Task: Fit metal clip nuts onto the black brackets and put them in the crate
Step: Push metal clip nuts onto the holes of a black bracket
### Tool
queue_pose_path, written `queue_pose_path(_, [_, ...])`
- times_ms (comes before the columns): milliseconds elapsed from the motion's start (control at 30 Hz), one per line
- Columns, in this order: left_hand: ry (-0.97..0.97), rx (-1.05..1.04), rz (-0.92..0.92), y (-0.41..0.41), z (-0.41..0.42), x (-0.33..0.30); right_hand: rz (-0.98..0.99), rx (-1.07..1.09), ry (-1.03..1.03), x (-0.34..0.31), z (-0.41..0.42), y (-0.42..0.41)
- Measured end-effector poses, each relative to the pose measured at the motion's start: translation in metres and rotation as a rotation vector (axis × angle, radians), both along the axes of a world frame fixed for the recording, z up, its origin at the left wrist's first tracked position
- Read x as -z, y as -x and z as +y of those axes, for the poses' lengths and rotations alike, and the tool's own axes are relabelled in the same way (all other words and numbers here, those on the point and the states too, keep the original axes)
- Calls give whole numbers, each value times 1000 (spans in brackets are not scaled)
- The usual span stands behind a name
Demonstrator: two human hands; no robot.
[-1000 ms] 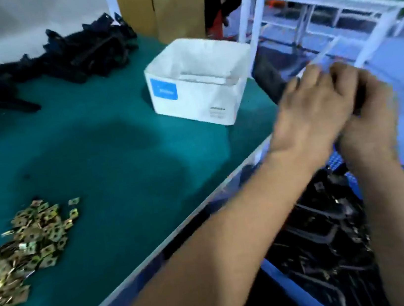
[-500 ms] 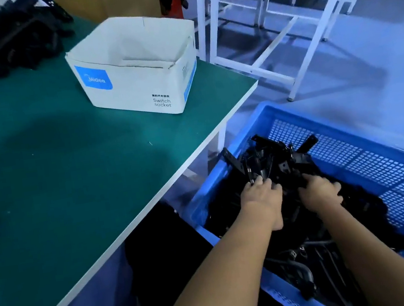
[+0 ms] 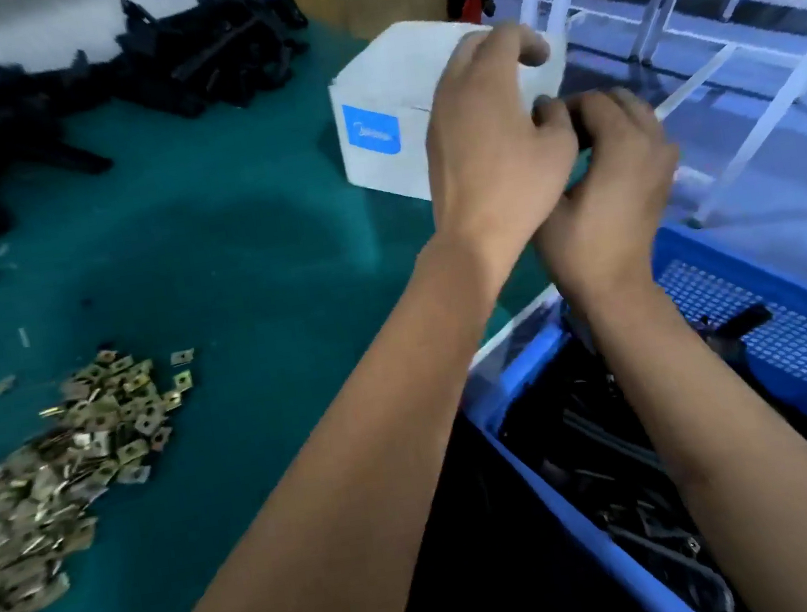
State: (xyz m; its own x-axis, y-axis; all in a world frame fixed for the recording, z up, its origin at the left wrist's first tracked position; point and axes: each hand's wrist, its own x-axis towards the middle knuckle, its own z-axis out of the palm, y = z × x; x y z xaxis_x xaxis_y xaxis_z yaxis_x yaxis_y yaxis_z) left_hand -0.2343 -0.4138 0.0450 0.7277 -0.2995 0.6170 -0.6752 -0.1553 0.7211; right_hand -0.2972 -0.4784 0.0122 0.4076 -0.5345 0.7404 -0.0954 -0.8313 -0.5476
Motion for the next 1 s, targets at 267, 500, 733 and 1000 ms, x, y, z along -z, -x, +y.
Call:
queue_pose_path(267, [-161,-616,220,-97,221,18,460,-629,112,-11,186,-144])
queue_pose_path(500, [-513,-895,345,-154,366,42,640,-799,306,17,316,-223])
queue_pose_path(733, [-724,-1082,494,-215,453,59,700,-695,482,17,379,-314])
queue_pose_path(1000, [-455,-891,458,-261,479,57,794,-760,354,20,392,-369])
